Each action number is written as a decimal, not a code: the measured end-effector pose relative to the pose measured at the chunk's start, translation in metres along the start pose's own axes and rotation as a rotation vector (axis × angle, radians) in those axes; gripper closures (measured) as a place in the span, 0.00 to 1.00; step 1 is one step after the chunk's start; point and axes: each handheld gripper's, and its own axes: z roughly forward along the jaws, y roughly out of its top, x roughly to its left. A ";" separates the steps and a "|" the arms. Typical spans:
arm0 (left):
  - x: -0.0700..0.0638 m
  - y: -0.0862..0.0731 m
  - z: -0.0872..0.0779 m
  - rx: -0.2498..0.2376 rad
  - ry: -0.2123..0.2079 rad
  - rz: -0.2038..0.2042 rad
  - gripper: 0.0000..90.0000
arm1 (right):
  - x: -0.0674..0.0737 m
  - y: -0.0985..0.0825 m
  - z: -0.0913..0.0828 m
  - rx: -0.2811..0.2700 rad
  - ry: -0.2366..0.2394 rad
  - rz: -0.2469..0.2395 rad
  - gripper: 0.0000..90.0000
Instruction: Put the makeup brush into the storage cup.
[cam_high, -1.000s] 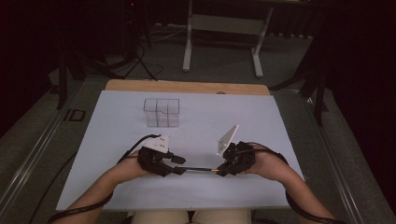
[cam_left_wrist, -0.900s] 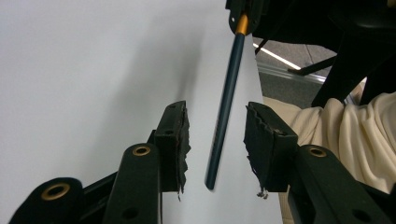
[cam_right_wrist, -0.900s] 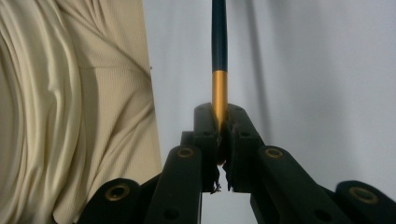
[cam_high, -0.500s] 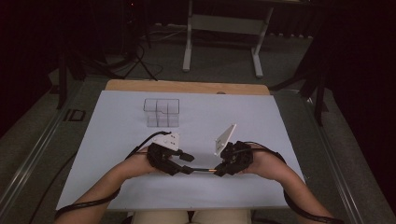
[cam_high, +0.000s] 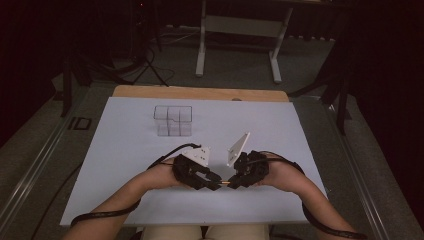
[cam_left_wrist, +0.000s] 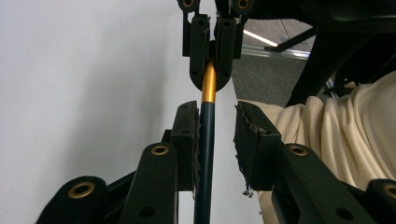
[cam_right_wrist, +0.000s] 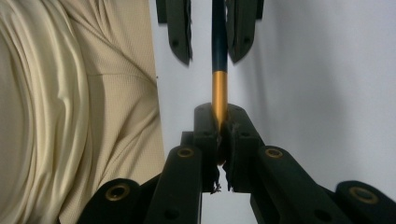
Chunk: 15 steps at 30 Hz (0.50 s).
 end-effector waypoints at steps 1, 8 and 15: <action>0.000 0.001 0.001 0.008 0.003 0.001 0.82 | 0.000 0.000 0.000 0.000 0.000 0.000 0.94; 0.003 0.001 0.005 0.035 -0.006 -0.005 0.87 | -0.001 0.001 -0.001 -0.007 0.009 0.008 0.94; 0.004 0.001 0.010 0.057 0.000 -0.014 0.87 | -0.001 0.002 -0.001 -0.008 0.005 0.005 0.94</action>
